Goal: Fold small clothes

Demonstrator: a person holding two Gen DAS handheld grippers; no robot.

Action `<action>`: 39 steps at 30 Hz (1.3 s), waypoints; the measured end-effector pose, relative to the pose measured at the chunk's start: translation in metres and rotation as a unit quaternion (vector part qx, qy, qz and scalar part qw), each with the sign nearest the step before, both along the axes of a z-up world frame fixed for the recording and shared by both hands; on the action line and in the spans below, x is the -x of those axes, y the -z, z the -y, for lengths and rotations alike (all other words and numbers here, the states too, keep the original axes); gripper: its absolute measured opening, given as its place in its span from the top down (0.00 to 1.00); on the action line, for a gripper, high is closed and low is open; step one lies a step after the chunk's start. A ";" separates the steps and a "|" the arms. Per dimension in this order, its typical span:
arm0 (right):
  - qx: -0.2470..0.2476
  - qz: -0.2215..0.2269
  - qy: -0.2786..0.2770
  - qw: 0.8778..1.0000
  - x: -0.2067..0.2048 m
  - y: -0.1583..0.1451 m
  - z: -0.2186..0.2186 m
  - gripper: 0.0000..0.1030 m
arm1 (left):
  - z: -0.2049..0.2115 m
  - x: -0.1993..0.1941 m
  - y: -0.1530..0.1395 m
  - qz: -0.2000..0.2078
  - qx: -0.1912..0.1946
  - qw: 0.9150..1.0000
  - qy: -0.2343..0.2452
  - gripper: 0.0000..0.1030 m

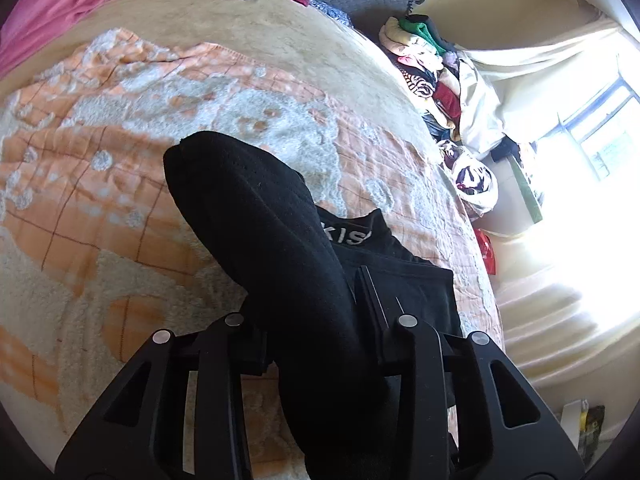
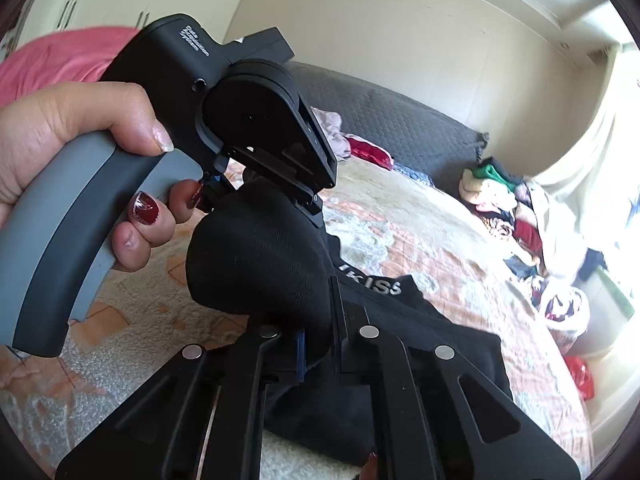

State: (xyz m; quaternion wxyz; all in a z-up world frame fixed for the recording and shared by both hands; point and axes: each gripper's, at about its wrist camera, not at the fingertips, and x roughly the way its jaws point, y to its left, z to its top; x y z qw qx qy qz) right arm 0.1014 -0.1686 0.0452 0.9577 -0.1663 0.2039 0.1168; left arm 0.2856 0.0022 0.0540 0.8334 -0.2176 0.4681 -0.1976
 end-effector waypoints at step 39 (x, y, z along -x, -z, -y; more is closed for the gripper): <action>-0.428 -0.219 0.165 0.861 0.027 0.055 0.192 0.92 | 0.197 0.004 0.013 -0.017 -0.060 0.989 0.136 0.69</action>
